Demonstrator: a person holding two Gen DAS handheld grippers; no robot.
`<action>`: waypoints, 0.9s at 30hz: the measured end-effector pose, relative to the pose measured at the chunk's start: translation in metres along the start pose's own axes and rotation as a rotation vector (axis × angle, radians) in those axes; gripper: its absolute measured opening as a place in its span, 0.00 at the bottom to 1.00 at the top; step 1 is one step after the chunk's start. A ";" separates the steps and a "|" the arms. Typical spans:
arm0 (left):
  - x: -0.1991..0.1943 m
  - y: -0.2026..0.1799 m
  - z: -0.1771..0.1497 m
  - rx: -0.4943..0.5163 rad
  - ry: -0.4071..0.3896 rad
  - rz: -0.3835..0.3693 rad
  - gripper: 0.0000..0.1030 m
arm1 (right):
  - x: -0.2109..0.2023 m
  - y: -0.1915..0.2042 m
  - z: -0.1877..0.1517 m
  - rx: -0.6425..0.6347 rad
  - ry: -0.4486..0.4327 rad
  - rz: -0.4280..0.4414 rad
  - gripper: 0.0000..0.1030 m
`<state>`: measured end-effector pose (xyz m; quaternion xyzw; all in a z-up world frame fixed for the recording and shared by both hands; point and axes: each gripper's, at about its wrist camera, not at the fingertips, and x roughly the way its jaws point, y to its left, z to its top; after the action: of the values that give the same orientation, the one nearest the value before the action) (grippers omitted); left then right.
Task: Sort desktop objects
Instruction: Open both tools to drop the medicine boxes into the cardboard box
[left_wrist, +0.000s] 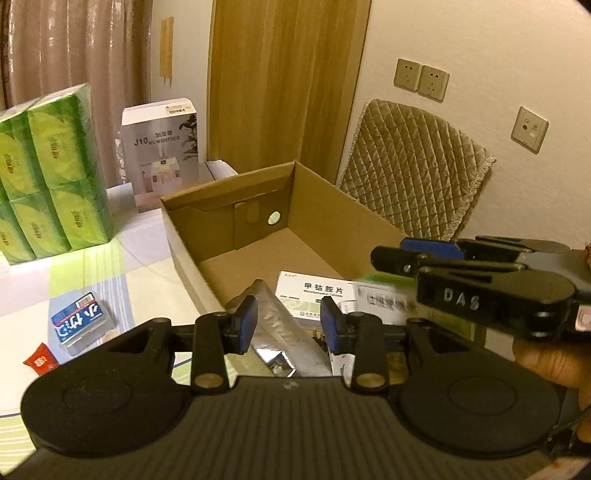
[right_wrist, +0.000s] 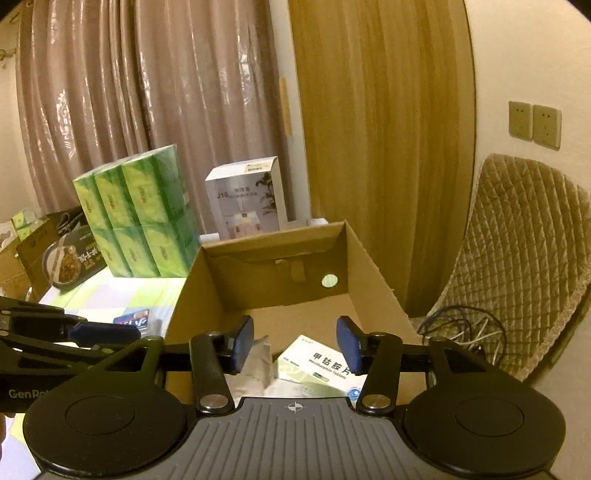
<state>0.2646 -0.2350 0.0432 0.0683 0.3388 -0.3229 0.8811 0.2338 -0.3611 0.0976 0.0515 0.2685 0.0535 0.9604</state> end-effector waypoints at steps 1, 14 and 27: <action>-0.001 0.001 -0.001 0.000 0.001 0.002 0.31 | 0.000 0.001 0.000 -0.001 0.001 0.003 0.47; -0.015 0.026 -0.019 -0.025 0.008 0.036 0.33 | 0.002 0.023 -0.003 -0.021 -0.009 0.059 0.55; -0.049 0.072 -0.047 -0.043 0.018 0.143 0.39 | 0.016 0.104 -0.020 -0.163 0.038 0.232 0.63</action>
<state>0.2550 -0.1367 0.0318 0.0764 0.3477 -0.2511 0.9001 0.2289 -0.2544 0.0861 0.0031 0.2734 0.1867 0.9436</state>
